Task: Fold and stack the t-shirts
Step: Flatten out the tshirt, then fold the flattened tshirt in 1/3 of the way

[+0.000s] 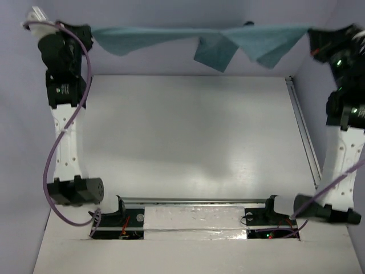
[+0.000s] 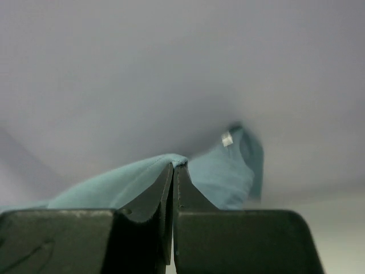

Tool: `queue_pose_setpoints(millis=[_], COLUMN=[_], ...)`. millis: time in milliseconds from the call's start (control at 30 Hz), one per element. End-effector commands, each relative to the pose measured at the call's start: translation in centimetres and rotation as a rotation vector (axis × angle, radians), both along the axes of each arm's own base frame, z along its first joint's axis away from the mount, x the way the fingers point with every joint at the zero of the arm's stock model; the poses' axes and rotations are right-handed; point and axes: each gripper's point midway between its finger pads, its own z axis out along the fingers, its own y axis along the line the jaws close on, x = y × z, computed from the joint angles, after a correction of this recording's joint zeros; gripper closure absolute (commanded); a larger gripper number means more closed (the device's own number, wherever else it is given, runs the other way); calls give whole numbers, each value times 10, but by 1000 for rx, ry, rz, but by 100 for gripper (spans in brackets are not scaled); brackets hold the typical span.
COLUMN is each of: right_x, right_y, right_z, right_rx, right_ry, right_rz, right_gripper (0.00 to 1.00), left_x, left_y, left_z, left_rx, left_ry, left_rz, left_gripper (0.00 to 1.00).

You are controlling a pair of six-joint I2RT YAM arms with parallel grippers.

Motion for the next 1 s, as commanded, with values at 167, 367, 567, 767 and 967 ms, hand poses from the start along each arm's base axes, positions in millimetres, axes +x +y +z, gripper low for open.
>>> queue_pose_setpoints(millis=[167, 367, 567, 767, 967], right_x=[-50, -132, -165, -152, -82], right_y=[35, 63, 82, 74, 60], right_z=[-338, -470, -478, -464, -409], right_rx=[14, 126, 204, 154, 110], right_ry=[716, 1088, 1236, 1195, 1036], right_rz=[82, 196, 280, 236, 187], right_gripper=[100, 100, 100, 100, 100], left_x=[-59, -118, -162, -160, -132], left_y=[33, 34, 30, 29, 32], left_z=[-222, -407, -469, -458, -427], left_rx=[85, 50, -40, -26, -22], left_ry=[379, 735, 910, 891, 839], left_rz=[195, 239, 260, 248, 245], left_gripper=[100, 100, 100, 100, 100])
